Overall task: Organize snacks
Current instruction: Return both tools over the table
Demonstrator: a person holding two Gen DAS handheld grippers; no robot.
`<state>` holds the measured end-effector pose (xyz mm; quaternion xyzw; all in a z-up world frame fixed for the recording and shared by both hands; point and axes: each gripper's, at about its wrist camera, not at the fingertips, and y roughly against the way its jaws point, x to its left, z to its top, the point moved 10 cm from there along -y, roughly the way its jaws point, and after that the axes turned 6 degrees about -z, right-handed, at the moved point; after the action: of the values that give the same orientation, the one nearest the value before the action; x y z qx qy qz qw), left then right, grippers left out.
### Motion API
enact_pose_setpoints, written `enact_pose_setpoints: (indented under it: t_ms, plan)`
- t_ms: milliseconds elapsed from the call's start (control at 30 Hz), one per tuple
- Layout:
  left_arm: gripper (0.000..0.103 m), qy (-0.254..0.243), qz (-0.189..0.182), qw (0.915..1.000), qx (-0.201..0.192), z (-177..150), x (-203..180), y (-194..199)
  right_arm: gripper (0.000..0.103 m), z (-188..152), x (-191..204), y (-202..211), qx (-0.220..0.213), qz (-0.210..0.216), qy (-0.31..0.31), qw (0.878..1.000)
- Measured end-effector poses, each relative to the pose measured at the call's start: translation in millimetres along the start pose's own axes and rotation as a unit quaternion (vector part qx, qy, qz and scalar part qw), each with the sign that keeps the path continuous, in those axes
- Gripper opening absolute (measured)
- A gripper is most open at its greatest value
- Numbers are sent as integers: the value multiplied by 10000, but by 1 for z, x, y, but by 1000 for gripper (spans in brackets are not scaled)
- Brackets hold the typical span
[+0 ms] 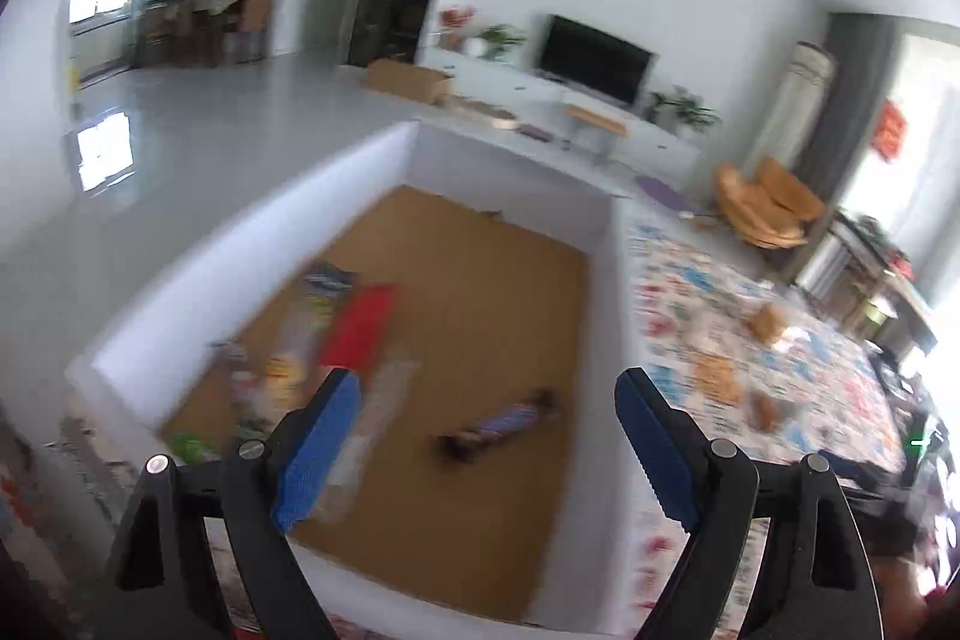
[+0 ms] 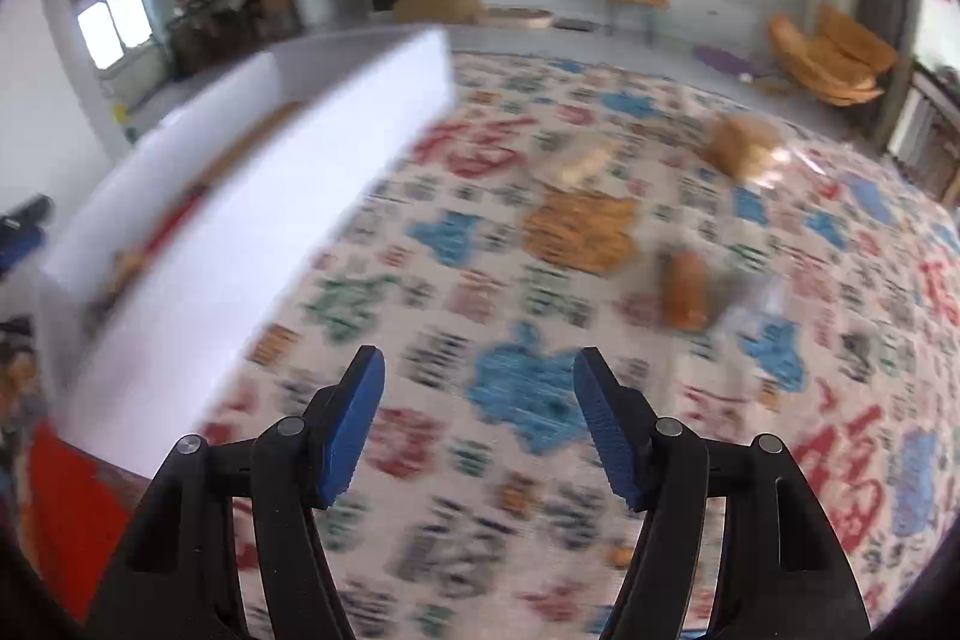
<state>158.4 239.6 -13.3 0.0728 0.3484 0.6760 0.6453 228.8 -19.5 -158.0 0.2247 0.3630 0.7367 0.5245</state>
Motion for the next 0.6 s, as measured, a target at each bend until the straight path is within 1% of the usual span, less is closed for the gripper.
enact_pose_setpoints:
  t_ms: [67, 100, 133, 167, 233, 300, 367, 400, 433, 500, 533, 567, 600]
  plan:
    - [92, -241, -484, 9985, 64, -2, -47, 0, 69, -24, -63, -9, 108, -697, -153, 9974]
    - [94, -387, -729, 9965, 122, -7, -74, -4, 69, -36, -94, -11, 119, -996, -289, 9945]
    - [99, -506, -912, 9944, 187, -11, -94, -5, 69, -44, -120, -8, 129, -1203, -440, 9917]
    - [101, -608, -1068, 9921, 271, -14, -113, -7, 69, -51, -142, -7, 151, -1376, -611, 9885]
    - [101, -758, -1350, 9864, 561, -31, -149, -21, 69, -62, -179, -6, 190, -1625, -899, 9824]
    - [101, -829, -1471, 9813, 930, -53, -177, -42, 69, -65, -203, -8, 233, -1806, -1042, 9777]
    - [101, -890, -1480, 9779, 1177, -75, -197, -63, 69, -69, -219, -13, 248, -1957, -1097, 9742]
    - [101, -924, -1411, 9771, 1296, -85, -200, -78, 69, -72, -224, -15, 250, -1996, -1116, 9732]
    - [101, -942, -1307, 9767, 1418, -97, -199, -88, 69, -75, -227, -21, 258, -2011, -1135, 9726]
    - [101, -924, -1068, 9764, 1635, -117, -195, -111, 77, -80, -231, -27, 163, -1972, -1247, 9723]
    - [101, -907, -943, 9771, 1677, -122, -190, -122, 80, -82, -233, -27, 186, -1968, -1327, 9712]
    - [101, -910, -823, 9780, 1688, -128, -181, -128, 80, -82, -235, -29, 203, -1884, -1411, 9717]
    - [101, -926, -670, 9790, 1690, -129, -173, -138, 83, -83, -237, -31, 223, -1802, -1515, 9716]
